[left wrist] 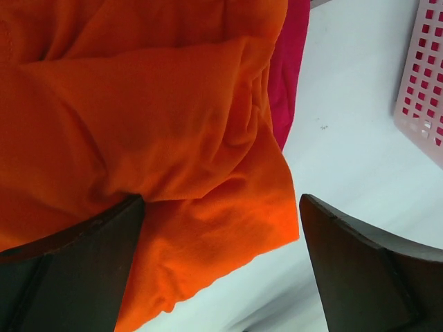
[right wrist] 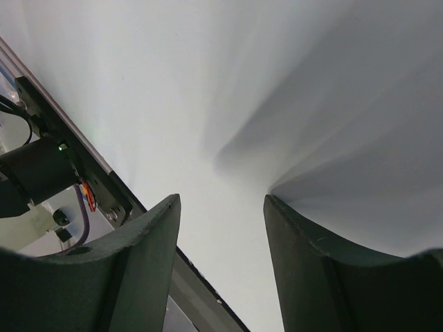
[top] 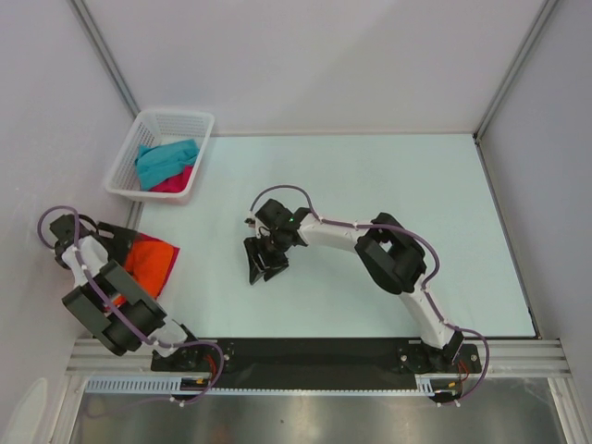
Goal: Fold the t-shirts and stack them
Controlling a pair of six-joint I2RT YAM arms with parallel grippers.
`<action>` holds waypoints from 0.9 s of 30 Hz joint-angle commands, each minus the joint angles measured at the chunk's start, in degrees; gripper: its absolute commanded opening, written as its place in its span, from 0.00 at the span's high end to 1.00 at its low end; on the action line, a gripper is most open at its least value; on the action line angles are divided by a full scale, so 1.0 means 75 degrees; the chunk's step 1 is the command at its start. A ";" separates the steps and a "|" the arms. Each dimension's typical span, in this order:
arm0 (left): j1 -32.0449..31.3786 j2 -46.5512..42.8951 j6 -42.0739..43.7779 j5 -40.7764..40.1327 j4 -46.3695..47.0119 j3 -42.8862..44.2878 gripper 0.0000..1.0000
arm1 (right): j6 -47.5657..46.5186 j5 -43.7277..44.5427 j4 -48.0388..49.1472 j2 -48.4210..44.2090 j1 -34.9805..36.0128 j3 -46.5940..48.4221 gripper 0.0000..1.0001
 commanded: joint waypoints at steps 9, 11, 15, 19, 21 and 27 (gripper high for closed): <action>0.0134 -0.1367 0.0042 -0.0763 -0.0383 0.0953 0.01 | -0.0035 0.0675 -0.0288 0.0165 0.0139 -0.0426 0.42; 0.0076 -0.1543 0.0183 -0.0425 -0.0244 0.0953 0.01 | -0.0011 0.0698 -0.0300 0.0177 0.0186 -0.0391 0.42; -0.0205 -0.1754 0.0569 0.1050 0.0597 0.0708 0.01 | 0.0035 0.0803 -0.0277 0.0165 0.0256 -0.0414 0.42; -0.1512 -0.1778 0.1176 0.1617 0.0905 0.0858 0.01 | 0.0129 0.1073 -0.0172 -0.0033 0.0221 -0.0473 0.43; -0.2171 -0.1708 0.1506 0.1651 0.0824 0.1150 0.01 | 0.0188 0.1376 -0.0113 -0.0336 0.0128 -0.0578 0.43; -0.5019 -0.1169 0.2585 0.1056 -0.0077 0.2380 0.01 | -0.0127 0.4030 -0.0662 -0.1965 -0.0048 -0.0428 0.41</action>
